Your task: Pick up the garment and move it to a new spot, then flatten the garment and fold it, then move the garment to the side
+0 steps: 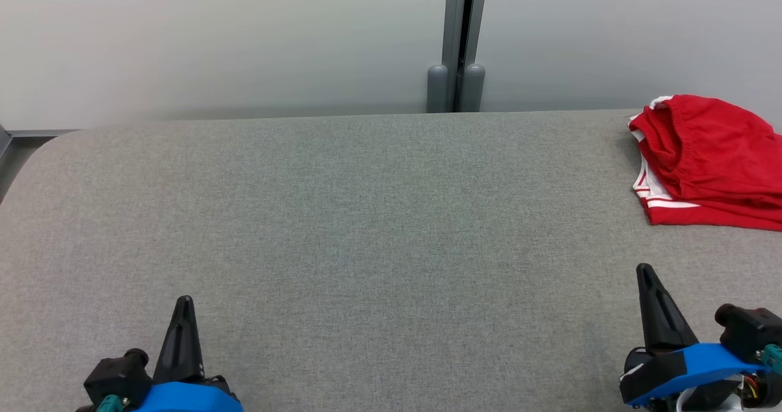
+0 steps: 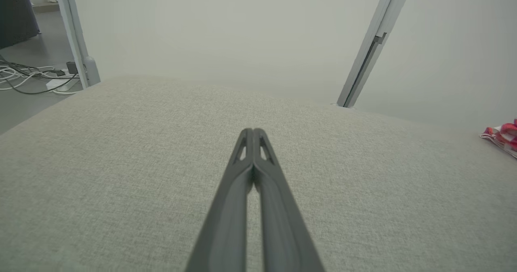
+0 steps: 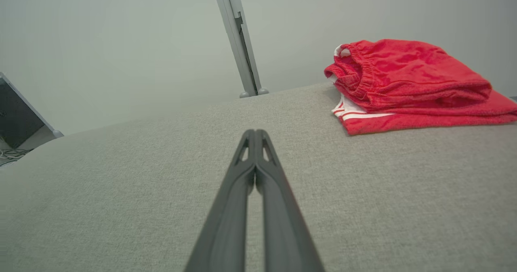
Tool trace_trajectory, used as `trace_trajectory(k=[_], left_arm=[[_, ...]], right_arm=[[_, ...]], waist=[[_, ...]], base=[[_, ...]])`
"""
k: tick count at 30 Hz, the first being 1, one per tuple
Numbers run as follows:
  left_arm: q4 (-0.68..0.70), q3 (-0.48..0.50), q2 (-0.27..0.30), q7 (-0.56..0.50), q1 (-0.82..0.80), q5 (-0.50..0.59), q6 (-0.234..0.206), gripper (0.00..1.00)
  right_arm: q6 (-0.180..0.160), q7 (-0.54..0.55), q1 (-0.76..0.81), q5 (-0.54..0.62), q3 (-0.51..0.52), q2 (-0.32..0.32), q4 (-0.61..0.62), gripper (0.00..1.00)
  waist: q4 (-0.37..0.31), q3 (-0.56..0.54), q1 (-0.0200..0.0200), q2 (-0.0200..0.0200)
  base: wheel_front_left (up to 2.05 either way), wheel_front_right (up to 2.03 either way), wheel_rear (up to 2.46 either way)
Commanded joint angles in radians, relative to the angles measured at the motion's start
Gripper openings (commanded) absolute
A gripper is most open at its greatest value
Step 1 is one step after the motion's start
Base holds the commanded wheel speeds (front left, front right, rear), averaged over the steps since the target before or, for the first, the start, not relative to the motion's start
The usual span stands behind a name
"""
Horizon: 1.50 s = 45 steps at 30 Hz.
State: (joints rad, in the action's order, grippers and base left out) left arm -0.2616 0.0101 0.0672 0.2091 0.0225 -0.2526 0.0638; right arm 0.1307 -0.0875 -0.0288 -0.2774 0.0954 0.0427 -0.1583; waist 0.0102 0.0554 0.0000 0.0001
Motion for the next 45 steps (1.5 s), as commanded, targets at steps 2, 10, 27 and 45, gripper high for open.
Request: trace_trajectory(k=[2,10,27,45], left_arm=[[0.016,0.007,0.004,-0.012,-0.029,-0.064,0.005,0.00],[0.018,0.017,0.002,-0.046,-0.041,-0.212,0.013,0.00],[0.019,0.037,-0.002,-0.111,-0.065,-0.483,0.026,0.00],[0.020,0.056,-0.006,-0.166,-0.084,-0.710,0.037,0.00]], right_arm=[[0.000,0.009,-0.016,-0.064,0.003,0.004,0.010,0.00],[0.000,0.030,-0.023,-0.209,0.004,0.004,0.001,0.00],[0.000,0.071,-0.040,-0.475,0.007,0.006,-0.019,0.00],[0.000,0.105,-0.053,-0.698,0.011,0.007,-0.035,0.00]], waist=[[0.000,-0.001,0.0000,-0.0001],[-0.001,-0.005,0.0000,-0.0001],[-0.002,-0.012,0.0000,-0.0001],[-0.004,-0.020,0.0000,-0.0001]], base=[[0.00,0.00,0.00],[0.00,0.00,0.00],[0.00,0.00,0.00],[0.00,0.00,0.00]])
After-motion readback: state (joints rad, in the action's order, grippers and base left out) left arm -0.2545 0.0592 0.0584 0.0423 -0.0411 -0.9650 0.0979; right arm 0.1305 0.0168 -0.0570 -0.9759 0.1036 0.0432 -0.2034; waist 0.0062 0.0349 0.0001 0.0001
